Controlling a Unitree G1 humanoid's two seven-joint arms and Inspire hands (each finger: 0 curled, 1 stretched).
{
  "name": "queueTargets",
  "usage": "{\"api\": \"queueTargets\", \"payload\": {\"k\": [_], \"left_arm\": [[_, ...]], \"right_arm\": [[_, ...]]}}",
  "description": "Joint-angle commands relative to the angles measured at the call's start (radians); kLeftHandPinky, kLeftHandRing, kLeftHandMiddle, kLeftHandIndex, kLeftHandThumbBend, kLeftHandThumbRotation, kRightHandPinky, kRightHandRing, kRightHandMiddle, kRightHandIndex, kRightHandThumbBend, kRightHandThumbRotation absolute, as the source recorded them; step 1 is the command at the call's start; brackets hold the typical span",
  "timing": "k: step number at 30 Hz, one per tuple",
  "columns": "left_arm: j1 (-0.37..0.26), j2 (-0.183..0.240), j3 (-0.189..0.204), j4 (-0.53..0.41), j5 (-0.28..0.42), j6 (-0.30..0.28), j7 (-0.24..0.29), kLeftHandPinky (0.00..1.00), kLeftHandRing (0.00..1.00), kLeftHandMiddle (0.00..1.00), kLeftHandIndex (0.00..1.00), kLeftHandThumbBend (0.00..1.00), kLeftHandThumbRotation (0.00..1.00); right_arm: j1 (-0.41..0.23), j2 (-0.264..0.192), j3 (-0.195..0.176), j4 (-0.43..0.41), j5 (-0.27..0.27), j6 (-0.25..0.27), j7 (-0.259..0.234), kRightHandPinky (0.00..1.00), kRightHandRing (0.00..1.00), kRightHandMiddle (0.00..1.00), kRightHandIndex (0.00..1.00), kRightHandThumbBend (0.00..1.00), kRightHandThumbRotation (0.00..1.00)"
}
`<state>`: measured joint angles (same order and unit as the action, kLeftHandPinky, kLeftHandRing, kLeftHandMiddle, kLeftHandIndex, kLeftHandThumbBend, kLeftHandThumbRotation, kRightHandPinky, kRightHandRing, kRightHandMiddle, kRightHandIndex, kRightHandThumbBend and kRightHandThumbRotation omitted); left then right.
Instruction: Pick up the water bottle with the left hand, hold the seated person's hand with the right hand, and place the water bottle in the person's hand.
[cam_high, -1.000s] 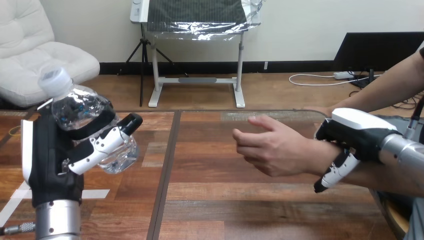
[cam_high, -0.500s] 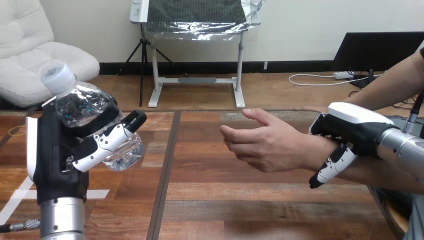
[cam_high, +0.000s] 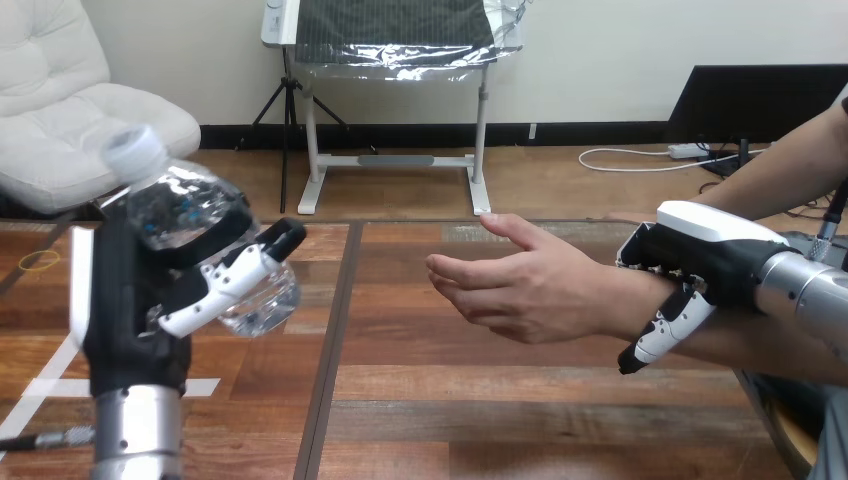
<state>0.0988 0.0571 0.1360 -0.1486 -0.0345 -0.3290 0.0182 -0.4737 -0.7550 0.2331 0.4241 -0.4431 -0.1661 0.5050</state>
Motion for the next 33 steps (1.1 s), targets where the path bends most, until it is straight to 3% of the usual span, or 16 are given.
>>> {"api": "queueTargets", "payload": {"k": [1, 6, 15, 33], "left_arm": [[-0.116, 0.005, -0.014, 0.021, 0.017, -0.046, 0.001, 0.19, 0.24, 0.30, 0.35, 0.57, 0.00], [-0.136, -0.001, -0.022, 0.042, 0.016, -0.046, -0.004, 0.19, 0.24, 0.30, 0.35, 0.58, 0.00], [-0.191, -0.007, -0.034, 0.125, -0.038, -0.063, -0.061, 0.21, 0.26, 0.31, 0.36, 0.55, 0.00], [-0.360, -0.026, -0.070, 0.379, 0.004, -0.116, -0.067, 0.23, 0.29, 0.34, 0.37, 0.63, 0.00]], "right_arm": [[-0.013, -0.021, -0.035, -0.012, 0.008, 0.023, -0.005, 0.23, 0.28, 0.36, 0.36, 0.87, 0.00], [-0.013, -0.019, -0.037, -0.022, 0.007, 0.032, -0.003, 0.25, 0.30, 0.37, 0.36, 0.88, 0.00], [-0.014, -0.019, -0.036, -0.029, 0.005, 0.032, -0.006, 0.27, 0.32, 0.38, 0.36, 0.90, 0.00], [-0.016, -0.008, -0.035, -0.056, 0.025, 0.055, 0.021, 0.23, 0.29, 0.35, 0.36, 0.88, 0.00]]}}
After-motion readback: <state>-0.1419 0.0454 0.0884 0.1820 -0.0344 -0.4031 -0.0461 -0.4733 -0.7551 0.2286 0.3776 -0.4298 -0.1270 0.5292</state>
